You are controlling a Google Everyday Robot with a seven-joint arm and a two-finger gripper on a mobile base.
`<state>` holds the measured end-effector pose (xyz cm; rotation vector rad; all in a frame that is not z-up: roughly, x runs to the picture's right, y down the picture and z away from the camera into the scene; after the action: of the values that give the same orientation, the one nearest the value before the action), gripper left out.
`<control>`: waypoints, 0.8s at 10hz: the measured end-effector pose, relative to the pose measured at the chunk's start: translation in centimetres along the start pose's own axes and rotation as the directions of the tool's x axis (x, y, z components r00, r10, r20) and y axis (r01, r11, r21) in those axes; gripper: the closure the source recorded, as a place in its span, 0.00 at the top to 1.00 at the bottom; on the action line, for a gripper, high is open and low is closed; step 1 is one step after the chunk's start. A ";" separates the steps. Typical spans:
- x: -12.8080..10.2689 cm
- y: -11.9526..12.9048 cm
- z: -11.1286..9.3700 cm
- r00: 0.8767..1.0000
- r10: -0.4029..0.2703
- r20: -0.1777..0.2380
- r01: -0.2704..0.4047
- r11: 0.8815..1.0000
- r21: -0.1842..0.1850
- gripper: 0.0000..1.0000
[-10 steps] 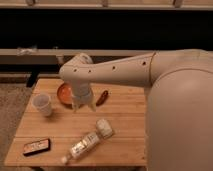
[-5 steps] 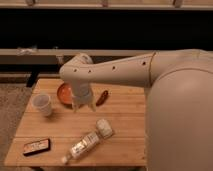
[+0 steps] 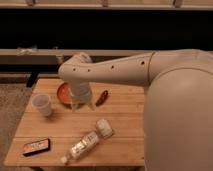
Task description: Pick up the ceramic cup
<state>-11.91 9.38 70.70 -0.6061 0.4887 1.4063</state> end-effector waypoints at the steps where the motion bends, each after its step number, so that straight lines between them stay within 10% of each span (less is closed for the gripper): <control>1: -0.8 1.6 -0.1 1.000 -0.030 0.005 0.030 0.999 -0.015 0.65; 8: -7.1 14.5 1.7 0.971 -0.237 0.026 0.238 0.962 -0.135 0.65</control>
<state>-27.21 5.97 75.08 -0.7442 0.3016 1.2193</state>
